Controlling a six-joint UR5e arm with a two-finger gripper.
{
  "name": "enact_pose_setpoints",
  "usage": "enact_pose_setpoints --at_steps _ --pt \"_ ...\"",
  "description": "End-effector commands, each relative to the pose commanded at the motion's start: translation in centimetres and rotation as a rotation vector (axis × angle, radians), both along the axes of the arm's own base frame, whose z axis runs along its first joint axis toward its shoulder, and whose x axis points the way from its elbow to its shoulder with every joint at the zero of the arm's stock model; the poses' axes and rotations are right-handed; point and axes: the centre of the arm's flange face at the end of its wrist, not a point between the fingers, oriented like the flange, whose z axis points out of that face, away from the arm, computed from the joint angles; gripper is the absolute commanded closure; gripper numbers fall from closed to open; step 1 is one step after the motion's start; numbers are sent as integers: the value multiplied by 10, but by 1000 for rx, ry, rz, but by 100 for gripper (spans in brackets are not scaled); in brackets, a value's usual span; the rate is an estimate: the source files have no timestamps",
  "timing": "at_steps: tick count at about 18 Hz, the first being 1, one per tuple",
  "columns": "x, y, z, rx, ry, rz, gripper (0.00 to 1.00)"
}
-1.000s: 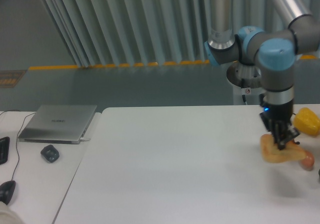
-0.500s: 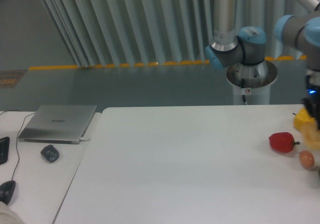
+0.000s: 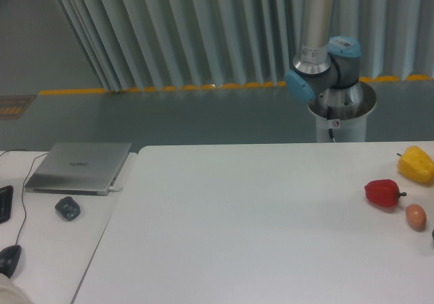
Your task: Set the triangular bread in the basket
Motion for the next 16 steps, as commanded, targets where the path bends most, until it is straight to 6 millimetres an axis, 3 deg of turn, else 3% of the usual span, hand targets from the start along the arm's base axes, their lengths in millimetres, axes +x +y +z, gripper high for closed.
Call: enact_pose_setpoints --at_steps 3,4,5,6,7,12,14,16 --pt "-8 -11 -6 9 -8 -25 84" --pt "-9 -13 -7 9 -9 -27 72" --pt "-9 -13 -7 12 -10 -28 58" --pt "-9 -12 -9 13 -13 -28 25" --pt "-9 -12 -8 15 -12 -27 4" --pt "-2 -1 -7 50 -17 -63 0" --pt "14 21 -9 49 -30 -77 0" --pt "29 44 2 70 -22 -31 0"
